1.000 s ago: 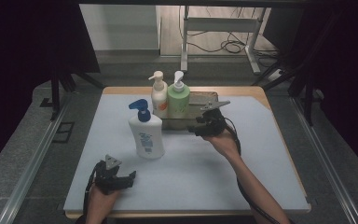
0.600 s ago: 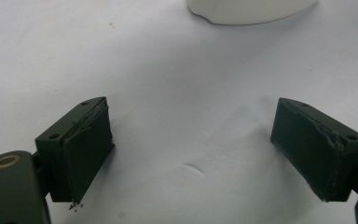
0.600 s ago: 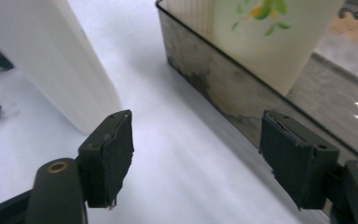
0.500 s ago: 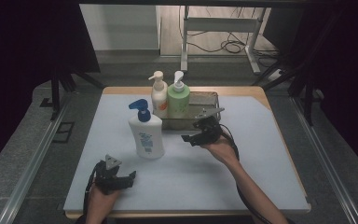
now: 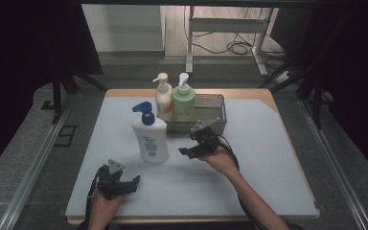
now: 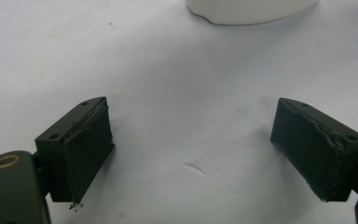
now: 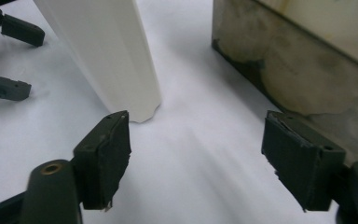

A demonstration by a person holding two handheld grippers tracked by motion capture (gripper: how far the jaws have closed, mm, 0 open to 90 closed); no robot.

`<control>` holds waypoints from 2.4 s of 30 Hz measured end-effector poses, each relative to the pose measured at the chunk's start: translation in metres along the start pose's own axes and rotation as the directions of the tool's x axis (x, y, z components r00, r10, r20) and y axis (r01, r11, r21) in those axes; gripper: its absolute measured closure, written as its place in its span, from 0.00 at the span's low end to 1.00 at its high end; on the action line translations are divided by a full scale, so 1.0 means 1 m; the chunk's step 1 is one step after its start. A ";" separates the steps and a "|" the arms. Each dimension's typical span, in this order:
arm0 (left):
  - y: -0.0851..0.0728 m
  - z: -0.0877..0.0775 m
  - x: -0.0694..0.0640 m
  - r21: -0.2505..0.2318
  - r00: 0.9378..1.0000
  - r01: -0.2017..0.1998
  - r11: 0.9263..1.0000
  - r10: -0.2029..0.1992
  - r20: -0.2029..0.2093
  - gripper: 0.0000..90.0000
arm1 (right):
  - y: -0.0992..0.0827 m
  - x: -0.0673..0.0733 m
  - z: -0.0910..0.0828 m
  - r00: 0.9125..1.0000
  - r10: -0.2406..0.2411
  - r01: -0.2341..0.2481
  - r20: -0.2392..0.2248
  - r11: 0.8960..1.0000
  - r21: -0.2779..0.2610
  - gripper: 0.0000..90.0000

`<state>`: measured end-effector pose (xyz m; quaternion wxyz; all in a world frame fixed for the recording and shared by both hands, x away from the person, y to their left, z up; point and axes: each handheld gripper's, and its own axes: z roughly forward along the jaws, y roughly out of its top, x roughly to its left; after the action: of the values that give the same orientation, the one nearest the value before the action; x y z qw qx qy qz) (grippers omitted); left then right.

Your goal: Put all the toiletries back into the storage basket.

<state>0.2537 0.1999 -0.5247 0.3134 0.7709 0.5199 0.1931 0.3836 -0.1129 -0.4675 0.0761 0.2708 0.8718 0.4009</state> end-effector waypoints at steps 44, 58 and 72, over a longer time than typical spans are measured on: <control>0.000 0.000 0.000 0.001 1.000 0.001 1.000 -0.001 0.001 0.13 | 0.000 0.014 0.072 0.999 -0.002 0.004 -0.037 0.999 0.043 0.99; 0.000 0.000 0.000 0.002 1.000 -0.001 1.000 0.001 0.000 0.13 | -0.004 0.028 0.069 0.997 -0.026 0.030 -0.071 0.998 0.049 0.99; 0.000 0.000 0.000 0.002 1.000 0.000 1.000 0.000 0.001 0.13 | -0.005 0.039 0.062 0.996 -0.057 0.059 -0.067 0.997 0.042 0.86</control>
<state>0.2538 0.2000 -0.5245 0.3127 0.7713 0.5200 0.1921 0.3704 -0.0537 -0.5096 0.0529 0.2336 0.8900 0.3879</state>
